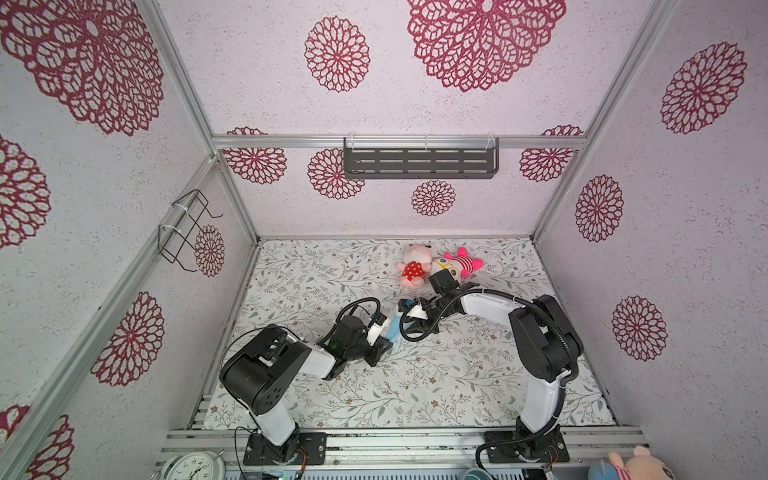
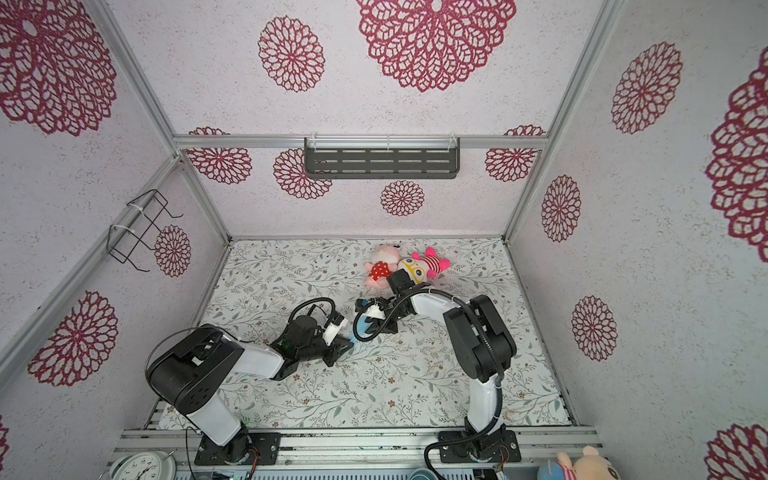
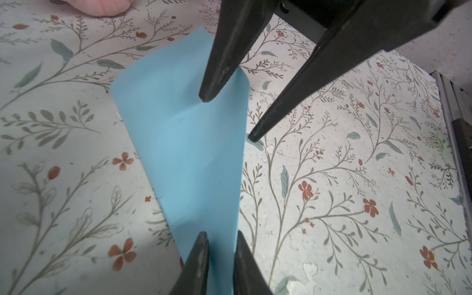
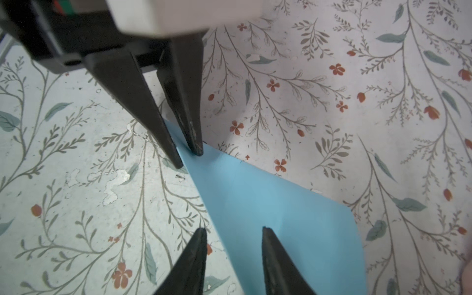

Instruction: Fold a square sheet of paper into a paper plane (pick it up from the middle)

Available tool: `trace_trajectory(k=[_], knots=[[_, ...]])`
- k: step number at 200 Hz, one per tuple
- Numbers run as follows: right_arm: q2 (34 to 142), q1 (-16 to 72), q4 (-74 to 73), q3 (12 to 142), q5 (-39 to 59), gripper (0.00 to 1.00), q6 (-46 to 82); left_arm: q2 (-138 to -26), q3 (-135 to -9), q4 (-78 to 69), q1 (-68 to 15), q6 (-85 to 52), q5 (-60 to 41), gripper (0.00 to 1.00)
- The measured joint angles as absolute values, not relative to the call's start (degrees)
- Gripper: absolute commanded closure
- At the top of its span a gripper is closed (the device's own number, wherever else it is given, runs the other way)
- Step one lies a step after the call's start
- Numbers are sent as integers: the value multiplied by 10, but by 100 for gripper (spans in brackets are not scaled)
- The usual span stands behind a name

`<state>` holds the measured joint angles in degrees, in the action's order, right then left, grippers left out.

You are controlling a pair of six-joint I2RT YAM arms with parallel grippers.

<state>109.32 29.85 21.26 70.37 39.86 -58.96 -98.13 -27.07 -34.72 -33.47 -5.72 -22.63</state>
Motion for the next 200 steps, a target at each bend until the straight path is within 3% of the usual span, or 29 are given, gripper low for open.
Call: trace_trajectory(k=[74,200], knots=[[1110,302,281,721,422,92,-630,-990,-274,-347,-335,-54,-225,72],[1119,302,314,737,427,94,-634,-1004,-288,-344,-335,-50,-231,72]])
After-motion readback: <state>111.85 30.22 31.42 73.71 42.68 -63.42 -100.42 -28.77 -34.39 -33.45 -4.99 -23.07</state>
